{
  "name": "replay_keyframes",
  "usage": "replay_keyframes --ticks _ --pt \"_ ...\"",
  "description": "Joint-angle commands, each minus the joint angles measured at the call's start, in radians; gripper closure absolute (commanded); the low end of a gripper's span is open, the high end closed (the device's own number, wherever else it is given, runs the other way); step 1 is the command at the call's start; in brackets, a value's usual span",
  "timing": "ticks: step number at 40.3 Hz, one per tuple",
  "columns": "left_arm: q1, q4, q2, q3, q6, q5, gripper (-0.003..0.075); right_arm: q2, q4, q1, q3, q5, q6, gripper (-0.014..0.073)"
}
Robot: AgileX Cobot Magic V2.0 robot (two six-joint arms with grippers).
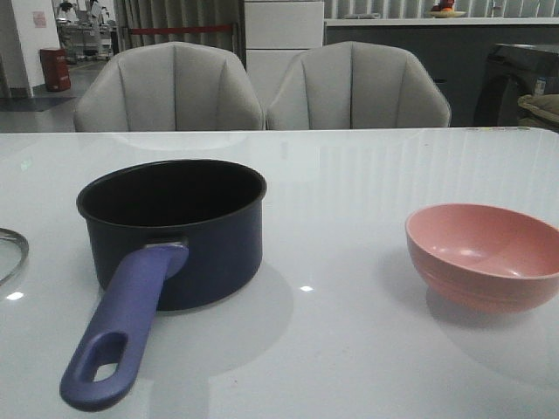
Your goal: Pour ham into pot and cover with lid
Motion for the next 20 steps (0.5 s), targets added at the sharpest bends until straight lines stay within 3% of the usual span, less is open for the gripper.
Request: replay_keyframes --ticks 1,15,20 --pt "-0.009 -0.012 0.008 -0.029 -0.004 -0.079 0.0041 0.008 0.005 -0.001 -0.027 -0.054 -0.008 0.0453" --pt "-0.007 -0.021 0.01 -0.033 -0.004 -0.077 0.0041 0.008 0.005 -0.001 -0.027 -0.054 -0.008 0.0453" --pt "-0.007 -0.04 0.047 -0.077 -0.004 0.016 0.0041 0.008 0.005 -0.001 -0.027 -0.054 -0.008 0.0453"
